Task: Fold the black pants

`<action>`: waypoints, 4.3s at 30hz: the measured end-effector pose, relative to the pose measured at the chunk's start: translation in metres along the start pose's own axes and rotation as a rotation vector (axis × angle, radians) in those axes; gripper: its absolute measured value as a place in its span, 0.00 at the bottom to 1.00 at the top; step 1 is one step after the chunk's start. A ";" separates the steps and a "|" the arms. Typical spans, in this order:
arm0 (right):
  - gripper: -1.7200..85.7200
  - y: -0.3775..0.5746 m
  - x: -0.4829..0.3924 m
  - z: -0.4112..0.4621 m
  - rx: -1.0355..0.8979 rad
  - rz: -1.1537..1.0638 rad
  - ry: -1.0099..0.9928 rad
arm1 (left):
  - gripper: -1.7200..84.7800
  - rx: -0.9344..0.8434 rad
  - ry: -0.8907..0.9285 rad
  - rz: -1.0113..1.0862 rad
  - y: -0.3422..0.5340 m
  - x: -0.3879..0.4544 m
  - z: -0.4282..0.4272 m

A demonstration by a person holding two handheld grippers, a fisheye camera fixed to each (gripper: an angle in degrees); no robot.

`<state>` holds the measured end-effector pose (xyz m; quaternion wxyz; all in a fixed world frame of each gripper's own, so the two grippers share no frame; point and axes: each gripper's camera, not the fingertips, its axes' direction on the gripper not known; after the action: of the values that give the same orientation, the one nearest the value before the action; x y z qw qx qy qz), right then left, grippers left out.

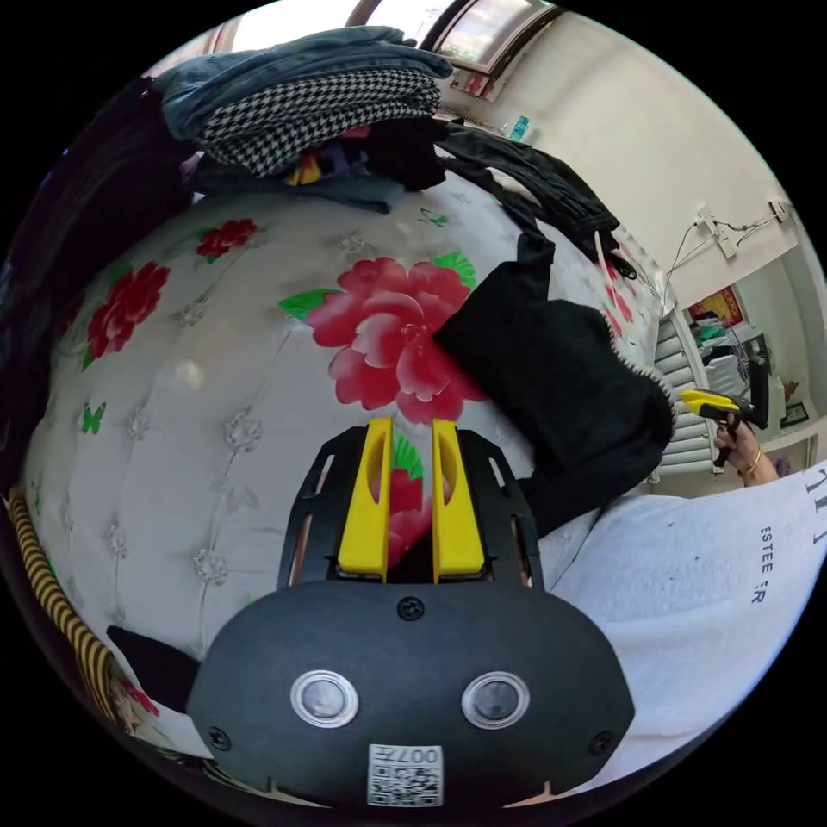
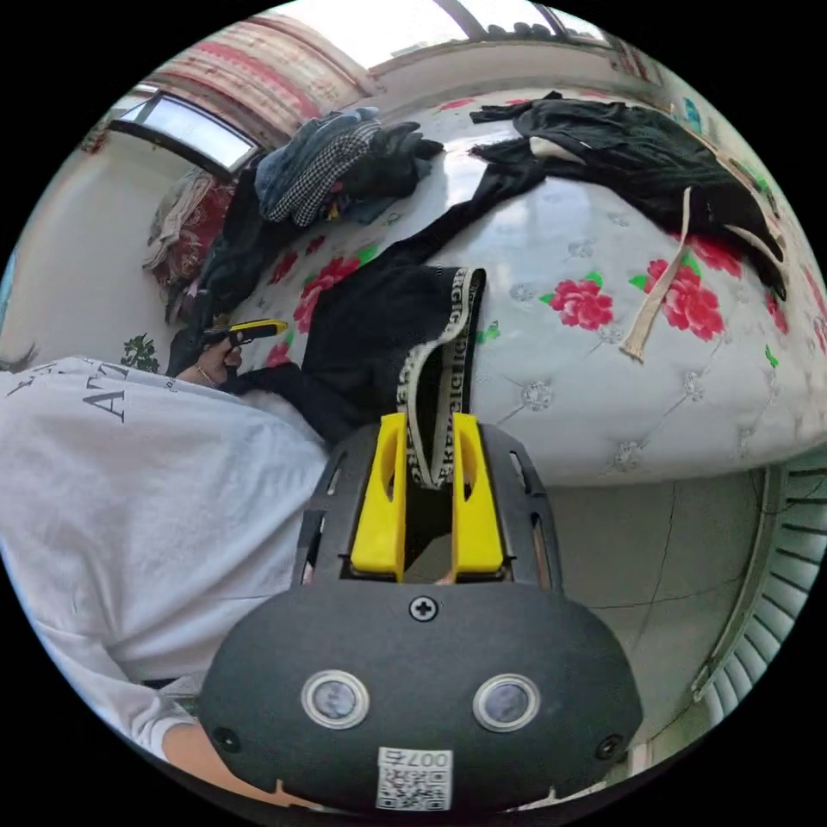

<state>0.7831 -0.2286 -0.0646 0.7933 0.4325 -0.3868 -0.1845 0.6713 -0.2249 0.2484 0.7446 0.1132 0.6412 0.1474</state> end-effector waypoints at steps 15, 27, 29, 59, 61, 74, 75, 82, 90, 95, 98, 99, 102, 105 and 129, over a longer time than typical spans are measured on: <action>0.06 -0.165 -0.003 0.105 0.150 0.012 0.199 | 0.13 -0.042 -0.101 0.410 -0.164 0.086 0.016; 0.02 -0.117 -0.041 0.065 0.208 0.019 0.145 | 0.07 -0.168 -0.073 0.411 -0.294 0.188 0.146; 0.02 -0.109 -0.039 0.052 0.234 0.038 0.148 | 0.06 -0.065 -0.087 0.270 -0.268 0.143 0.110; 0.06 -0.236 -0.105 0.052 0.317 0.071 0.298 | 0.18 0.196 -0.324 -0.568 -0.043 -0.044 -0.090; 0.06 -0.231 -0.120 0.071 0.287 0.025 0.304 | 0.18 0.181 -0.356 -0.578 -0.025 -0.033 -0.089; 0.04 -0.229 -0.160 0.191 -0.005 -0.129 0.381 | 0.03 -0.156 -0.588 -0.537 -0.008 -0.031 -0.042; 0.04 -0.231 -0.159 0.190 -0.013 -0.130 0.375 | 0.03 -0.173 -0.617 -0.521 -0.013 -0.036 -0.045; 0.03 -0.254 -0.150 0.181 -0.076 -0.068 0.312 | 0.10 -0.070 -0.696 -0.563 -0.067 -0.122 -0.123; 0.06 -0.246 -0.187 0.145 0.017 -0.103 0.294 | 0.12 0.067 -0.546 -0.728 -0.005 -0.098 -0.148; 0.10 -0.197 -0.173 0.114 -0.006 0.007 0.281 | 0.12 0.107 -0.428 -0.868 0.099 -0.014 -0.151; 0.12 -0.163 -0.142 0.089 0.027 0.170 0.328 | 0.15 0.118 -0.372 -0.950 0.136 0.003 -0.154; 0.12 -0.158 -0.136 0.084 0.037 0.200 0.338 | 0.15 0.115 -0.368 -0.957 0.139 0.002 -0.154; 0.14 -0.145 -0.114 0.080 0.036 0.281 0.349 | 0.17 0.095 -0.315 -0.964 0.134 -0.017 -0.149; 0.14 -0.146 -0.100 0.106 -0.066 0.279 0.377 | 0.09 0.040 -0.390 -0.943 0.114 -0.038 -0.137; 0.12 -0.089 -0.011 -0.016 0.197 0.443 0.088 | 0.12 0.460 -0.110 -1.082 0.294 -0.027 -0.264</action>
<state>0.7925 -0.2628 -0.1485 0.7845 0.4199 -0.4535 0.0516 0.3854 0.0338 0.3382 0.7024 -0.0640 0.5837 -0.4023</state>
